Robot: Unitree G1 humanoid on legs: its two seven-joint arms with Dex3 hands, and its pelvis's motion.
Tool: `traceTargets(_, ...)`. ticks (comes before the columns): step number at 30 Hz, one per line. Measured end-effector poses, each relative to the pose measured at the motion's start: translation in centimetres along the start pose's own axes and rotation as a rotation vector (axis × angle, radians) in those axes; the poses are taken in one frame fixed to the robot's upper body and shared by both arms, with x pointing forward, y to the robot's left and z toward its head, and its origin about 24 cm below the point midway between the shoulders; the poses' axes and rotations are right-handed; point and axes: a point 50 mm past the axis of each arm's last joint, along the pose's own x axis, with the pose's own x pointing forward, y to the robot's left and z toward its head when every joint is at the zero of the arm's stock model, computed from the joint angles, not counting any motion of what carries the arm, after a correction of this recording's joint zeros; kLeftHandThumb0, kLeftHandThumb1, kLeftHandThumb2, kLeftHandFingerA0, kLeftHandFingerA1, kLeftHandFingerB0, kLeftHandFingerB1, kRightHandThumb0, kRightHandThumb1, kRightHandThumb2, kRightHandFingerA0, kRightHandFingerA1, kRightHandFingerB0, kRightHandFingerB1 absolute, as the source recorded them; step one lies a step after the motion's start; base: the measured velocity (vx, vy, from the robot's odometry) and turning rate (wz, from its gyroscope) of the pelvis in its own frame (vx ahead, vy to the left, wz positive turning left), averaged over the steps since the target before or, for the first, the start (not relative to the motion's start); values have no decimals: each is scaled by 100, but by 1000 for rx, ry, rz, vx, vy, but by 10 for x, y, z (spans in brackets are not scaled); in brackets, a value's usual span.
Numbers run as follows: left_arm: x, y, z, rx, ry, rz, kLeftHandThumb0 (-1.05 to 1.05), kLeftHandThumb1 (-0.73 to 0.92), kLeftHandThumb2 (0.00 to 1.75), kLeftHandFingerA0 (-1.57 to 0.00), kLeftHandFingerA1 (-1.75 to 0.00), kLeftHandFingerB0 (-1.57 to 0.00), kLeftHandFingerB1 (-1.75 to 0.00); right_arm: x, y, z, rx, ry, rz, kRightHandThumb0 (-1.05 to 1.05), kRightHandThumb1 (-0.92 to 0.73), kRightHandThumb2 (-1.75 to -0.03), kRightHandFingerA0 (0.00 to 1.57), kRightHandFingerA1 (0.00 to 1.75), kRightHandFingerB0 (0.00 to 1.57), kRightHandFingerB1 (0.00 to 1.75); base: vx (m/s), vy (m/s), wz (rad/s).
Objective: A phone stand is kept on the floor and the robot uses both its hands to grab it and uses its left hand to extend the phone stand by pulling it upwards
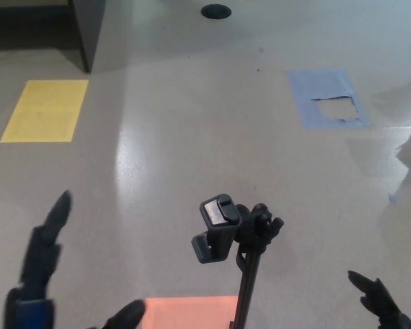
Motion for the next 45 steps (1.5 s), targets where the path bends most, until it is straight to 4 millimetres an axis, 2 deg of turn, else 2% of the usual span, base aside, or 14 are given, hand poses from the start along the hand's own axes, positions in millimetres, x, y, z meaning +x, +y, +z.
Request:
traceTargets(2,4,-4,5,5,-32,-14,-79,44,85,0,0,0,0,0,2,1,-1,-3,7,-105,-55,-103,4,82,2,69,0,0,0)
traceTargets(3,6,-6,7,8,-46,-20,-91,43,64,0,0,0,-5,0,3,1,-1,-4,10,-105,-55,-102,4,82,2,69,0,0,0)
traceTargets(4,8,-8,10,13,-65,-27,-79,38,81,0,0,0,-5,0,4,2,-1,-6,13,-105,-55,-102,4,82,2,69,0,0,0)
traceTargets(5,11,-10,13,20,-87,-34,-79,38,81,0,0,0,-5,0,6,2,0,-8,17,-105,-55,-102,4,82,2,69,0,0,0)
traceTargets(6,13,-11,15,23,-98,-38,-92,45,64,0,0,0,-5,1,6,3,0,-9,18,-57,-15,-93,3,66,1,61,0,0,0)
traceTargets(20,45,-31,48,153,-316,-121,-93,49,59,0,0,0,-6,14,14,20,8,-72,26,-57,-15,-93,4,66,0,61,0,0,0)
traceTargets(28,41,-48,55,230,-349,-225,-89,47,59,0,0,0,0,20,19,29,16,-106,21,-56,-13,-91,4,66,0,60,0,0,0)
traceTargets(29,39,-51,56,242,-349,-246,-81,42,82,0,0,0,-1,20,20,31,16,-110,21,-57,-13,-92,3,66,0,60,0,0,0)
traceTargets(34,34,-56,58,297,-356,-322,-80,41,82,0,0,0,-2,23,19,33,13,-122,12,-56,-12,-91,3,65,0,60,0,0,0)
traceTargets(35,34,-58,58,311,-360,-337,-90,49,61,0,0,0,-3,23,18,33,13,-122,10,-57,-11,-90,3,65,0,60,0,0,0)
traceTargets(42,30,-66,56,391,-388,-424,-93,45,64,0,0,0,-12,26,16,32,28,-123,4,-57,-8,-89,3,65,0,60,0,0,0)
traceTargets(43,29,-68,55,405,-395,-435,-78,43,85,0,-2,0,-2,26,16,32,32,-126,4,-56,-8,-88,3,65,0,60,0,0,0)
traceTargets(44,29,-69,55,411,-397,-440,-78,43,85,0,-2,0,-2,26,16,32,35,-126,4,-56,-8,-88,3,65,0,60,0,0,0)
traceTargets(45,29,-70,53,423,-400,-452,-87,49,56,0,0,0,-14,26,16,33,40,-128,6,-55,-8,-88,5,66,2,61,0,0,0)
